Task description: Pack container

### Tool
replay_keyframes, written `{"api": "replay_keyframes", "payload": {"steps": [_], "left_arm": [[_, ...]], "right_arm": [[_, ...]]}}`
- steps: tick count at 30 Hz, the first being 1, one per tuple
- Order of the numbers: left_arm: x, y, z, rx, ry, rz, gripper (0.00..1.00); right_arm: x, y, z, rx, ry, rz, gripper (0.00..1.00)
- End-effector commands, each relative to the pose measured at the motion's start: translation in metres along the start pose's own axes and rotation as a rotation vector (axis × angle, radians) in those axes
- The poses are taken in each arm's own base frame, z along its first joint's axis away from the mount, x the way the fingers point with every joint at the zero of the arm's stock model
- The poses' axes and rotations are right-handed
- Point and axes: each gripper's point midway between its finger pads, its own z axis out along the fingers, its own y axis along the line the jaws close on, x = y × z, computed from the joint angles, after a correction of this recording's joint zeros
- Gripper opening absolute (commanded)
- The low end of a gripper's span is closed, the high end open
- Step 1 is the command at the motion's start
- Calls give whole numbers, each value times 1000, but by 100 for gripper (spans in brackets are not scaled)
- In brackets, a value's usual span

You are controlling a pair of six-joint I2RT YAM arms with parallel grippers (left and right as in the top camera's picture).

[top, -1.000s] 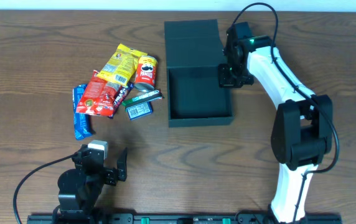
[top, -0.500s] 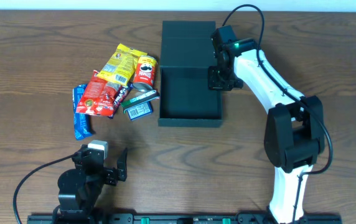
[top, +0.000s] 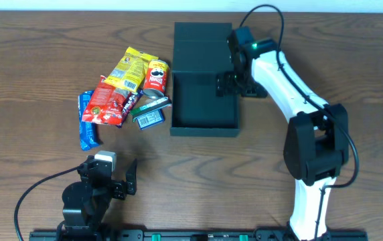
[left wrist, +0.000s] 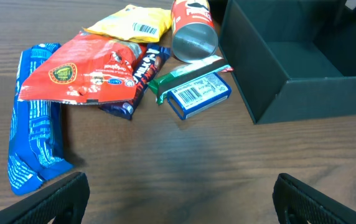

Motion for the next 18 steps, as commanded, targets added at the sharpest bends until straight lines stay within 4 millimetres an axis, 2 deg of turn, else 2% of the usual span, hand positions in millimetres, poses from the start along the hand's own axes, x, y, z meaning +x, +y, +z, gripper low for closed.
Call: {"api": "replay_keyframes", "payload": {"steps": [1, 7, 10, 14, 18], "left_arm": [[4, 1, 2, -2, 6, -14, 95], [4, 1, 2, -2, 6, -14, 95], [4, 2, 2, -6, 6, -12, 95], [4, 2, 2, -8, 6, -13, 95], [3, 2, 2, -11, 1, -11, 95]], "right_arm": [[-29, 11, -45, -36, -108, -43, 99], [-56, 15, -126, -84, -282, -99, 99], [-62, 11, -155, -96, -357, -126, 99], [-58, 3, -175, -90, -392, -162, 99], [-46, -4, -190, -76, -393, -217, 99]]}}
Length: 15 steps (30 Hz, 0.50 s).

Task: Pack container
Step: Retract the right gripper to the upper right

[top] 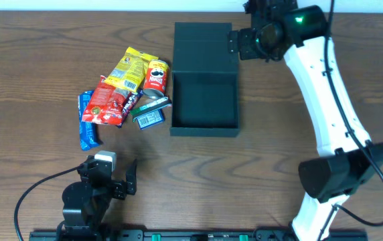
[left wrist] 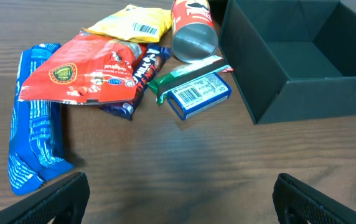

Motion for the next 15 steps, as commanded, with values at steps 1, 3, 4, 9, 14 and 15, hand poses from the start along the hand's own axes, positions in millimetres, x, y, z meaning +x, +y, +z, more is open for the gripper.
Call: {"api": "replay_keyframes", "payload": {"steps": [1, 3, 4, 9, 14, 15], "left_arm": [[-1, 4, 2, -18, -17, 2, 96], [-16, -7, 1, 41, -76, 5, 95], [-27, -15, 0, 87, -118, 6, 96], [-50, -41, -9, 241, -211, 9, 95], [-69, -40, -13, 231, -291, 22, 95], [-74, -37, -14, 212, -314, 21, 96]], "right_arm": [[-3, -3, -25, -4, -39, -60, 99], [-2, -8, -37, 0, -54, -76, 99], [-3, -12, -43, 4, -65, -74, 99], [4, -29, -58, -3, -80, -48, 99], [21, -25, -54, -63, -80, -92, 99], [25, -26, -55, -59, -90, -102, 99]]}}
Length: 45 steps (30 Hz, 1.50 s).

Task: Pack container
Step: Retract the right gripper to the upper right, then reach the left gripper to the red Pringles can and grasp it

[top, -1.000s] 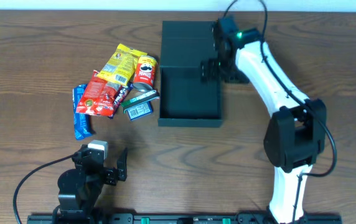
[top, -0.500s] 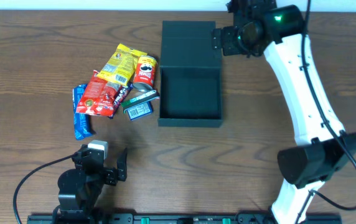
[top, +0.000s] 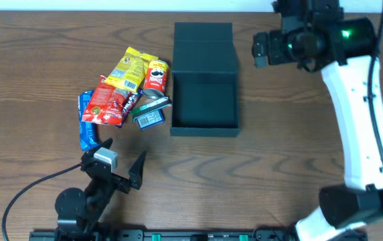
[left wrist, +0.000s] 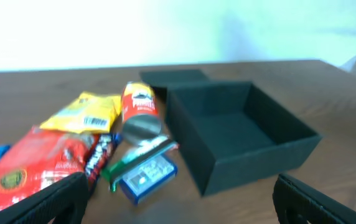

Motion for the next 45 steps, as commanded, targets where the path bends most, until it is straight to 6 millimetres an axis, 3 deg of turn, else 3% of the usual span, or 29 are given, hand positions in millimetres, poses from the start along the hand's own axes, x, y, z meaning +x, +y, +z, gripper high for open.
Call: {"api": "replay_keyframes", "payload": {"steps": [1, 5, 11, 15, 18, 25, 29, 33, 39, 45], "left_arm": [[-10, 3, 0, -19, -47, -11, 95], [-32, 15, -1, -88, -128, -11, 95], [-52, 23, 9, -119, -80, -14, 96], [-78, 28, 30, -119, -4, 73, 96], [-85, 37, 53, -119, 92, 72, 95], [-67, 64, 130, -89, 423, 38, 95], [-62, 61, 177, -50, 537, 118, 95], [-46, 55, 210, -34, 602, 152, 95], [-7, 51, 229, 1, 679, 137, 95], [5, 43, 233, 57, 694, 107, 95]], "right_arm": [[15, 7, -1, -43, 3, -74, 99], [29, 7, -10, -41, -23, -126, 99], [49, 1, -11, -12, 3, -137, 99], [48, 0, -11, -3, 0, -138, 99], [45, -8, -11, 43, -9, -139, 99], [25, -46, -15, 97, -93, -64, 99], [5, -61, -21, 53, -185, -19, 99], [-13, -81, -29, 76, -274, 2, 99], [-47, -98, -44, 120, -425, -7, 99], [-60, -98, -51, 135, -484, -65, 99]]}}
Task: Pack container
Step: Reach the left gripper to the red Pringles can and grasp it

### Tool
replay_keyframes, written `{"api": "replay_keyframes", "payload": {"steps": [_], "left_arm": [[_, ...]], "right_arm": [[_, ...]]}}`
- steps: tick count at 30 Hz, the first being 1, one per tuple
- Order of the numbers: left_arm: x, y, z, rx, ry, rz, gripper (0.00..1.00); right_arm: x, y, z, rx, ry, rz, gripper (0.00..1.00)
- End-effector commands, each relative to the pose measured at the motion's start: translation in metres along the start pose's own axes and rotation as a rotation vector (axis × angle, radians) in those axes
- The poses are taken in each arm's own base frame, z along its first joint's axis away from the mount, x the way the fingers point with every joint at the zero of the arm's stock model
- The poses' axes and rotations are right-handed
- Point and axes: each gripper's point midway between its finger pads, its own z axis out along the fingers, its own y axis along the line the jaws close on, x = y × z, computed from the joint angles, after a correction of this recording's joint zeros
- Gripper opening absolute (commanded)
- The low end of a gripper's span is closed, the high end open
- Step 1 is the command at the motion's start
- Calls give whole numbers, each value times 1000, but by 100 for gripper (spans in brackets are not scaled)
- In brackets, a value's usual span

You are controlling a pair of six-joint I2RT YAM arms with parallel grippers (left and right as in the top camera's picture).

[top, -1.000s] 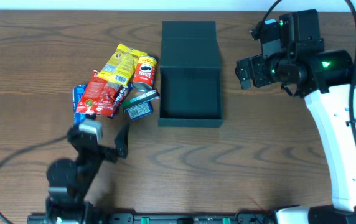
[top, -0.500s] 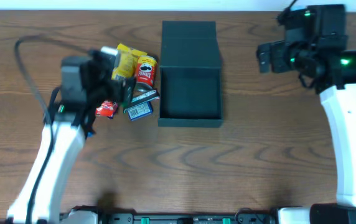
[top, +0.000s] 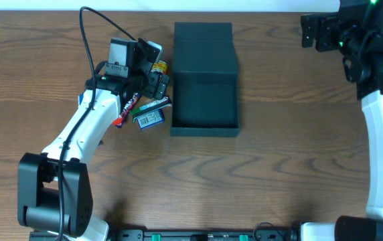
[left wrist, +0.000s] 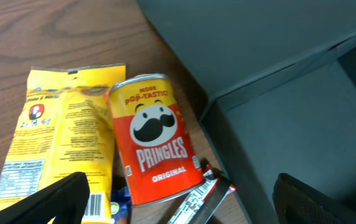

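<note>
In the left wrist view a red Pringles can (left wrist: 153,146) lies on the table next to a yellow snack bag (left wrist: 66,137). My left gripper (left wrist: 178,211) hangs open just above them, one finger on each side of the can and touching nothing. The open black box (top: 203,100) stands right of the pile, its lid (top: 203,40) folded back behind it. A green packet (top: 155,105) and a small blue box (top: 149,119) lie by the box's left wall. My right gripper (top: 312,31) is raised at the far right corner, away from everything.
A red snack bag (top: 119,120) and a blue wrapper (top: 81,99) peek out from under my left arm. The box's near wall (left wrist: 228,168) rises right beside the can. The table's back edge runs just behind the lid.
My left arm has gone from the table's front edge to the snack pile, the open gripper now over the Pringles can. My right arm has moved further right, to the back corner.
At first my right gripper was at the box's right wall and my left arm sat folded at the front edge. The right arm was then above the lid, then right of the box. The left arm lifted, and now hangs over the can.
</note>
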Motion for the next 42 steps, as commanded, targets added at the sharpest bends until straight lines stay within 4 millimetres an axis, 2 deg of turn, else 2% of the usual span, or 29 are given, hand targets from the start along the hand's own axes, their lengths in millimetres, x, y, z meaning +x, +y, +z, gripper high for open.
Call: {"api": "replay_keyframes", "payload": {"steps": [1, 4, 8, 17, 27, 31, 32, 34, 42], "left_arm": [[-8, -5, 1, 41, -25, 23, 95], [-7, 7, 5, -27, -18, 23, 95], [4, 25, 15, -108, 24, 14, 95], [13, 35, 46, -133, 35, 14, 95], [22, 40, 76, -130, 31, 14, 100], [23, 39, 78, -124, 33, 4, 100], [23, 37, 78, -114, 31, 1, 94], [22, 32, 79, -84, 27, -14, 89], [30, 29, 84, -66, 48, -49, 85]], "right_arm": [[-4, 1, -5, -9, -18, -33, 99], [-3, 1, -5, -9, -16, -33, 99], [-2, 2, -4, -15, -10, -29, 99], [9, 3, -5, -21, 33, 19, 99], [15, 5, -5, -25, 60, 40, 99], [15, 5, -5, -25, 60, 40, 99], [15, 5, -5, -25, 60, 40, 99], [15, 5, -5, -25, 60, 40, 99], [15, 5, -5, -25, 60, 59, 99]]}}
